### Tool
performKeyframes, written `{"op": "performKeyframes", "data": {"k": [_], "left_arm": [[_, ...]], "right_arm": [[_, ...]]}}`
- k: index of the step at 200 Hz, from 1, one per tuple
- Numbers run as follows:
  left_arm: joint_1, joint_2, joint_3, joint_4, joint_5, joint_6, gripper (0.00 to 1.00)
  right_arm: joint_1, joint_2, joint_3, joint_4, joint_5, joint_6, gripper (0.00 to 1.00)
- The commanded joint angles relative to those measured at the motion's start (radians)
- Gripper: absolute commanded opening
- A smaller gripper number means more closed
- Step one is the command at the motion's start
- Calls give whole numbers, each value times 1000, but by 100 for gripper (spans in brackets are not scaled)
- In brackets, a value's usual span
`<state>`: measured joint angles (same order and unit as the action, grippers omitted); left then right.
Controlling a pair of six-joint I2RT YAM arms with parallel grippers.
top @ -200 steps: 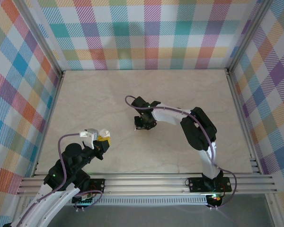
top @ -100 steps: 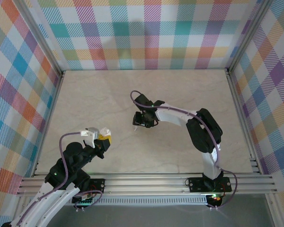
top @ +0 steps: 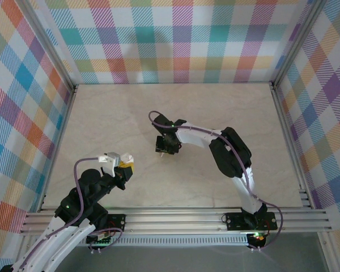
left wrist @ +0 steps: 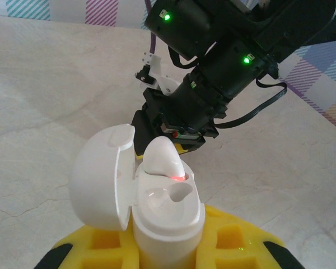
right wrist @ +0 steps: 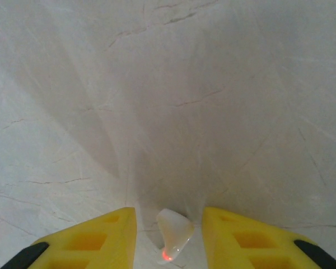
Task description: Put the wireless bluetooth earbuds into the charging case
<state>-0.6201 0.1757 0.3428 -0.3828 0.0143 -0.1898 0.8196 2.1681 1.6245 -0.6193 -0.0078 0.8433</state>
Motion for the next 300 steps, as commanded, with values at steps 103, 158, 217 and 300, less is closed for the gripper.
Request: {"op": "performKeyframes", "data": {"k": [103,158,217,300], "left_arm": [[2,-21,19,-14,-5,16,0],[2,-51,23,-43,-10,13,0],[2,-63,30,-61,-8,12,0],[2,-68,7,53,156,64,0]], "right_arm": [[66,165,270,-352,63,-146,28],[72,197,334,-427,85,-191,19],[72,144,316,-393,98,-226,15],[61,-80,117,-166,140,-281,7]]}}
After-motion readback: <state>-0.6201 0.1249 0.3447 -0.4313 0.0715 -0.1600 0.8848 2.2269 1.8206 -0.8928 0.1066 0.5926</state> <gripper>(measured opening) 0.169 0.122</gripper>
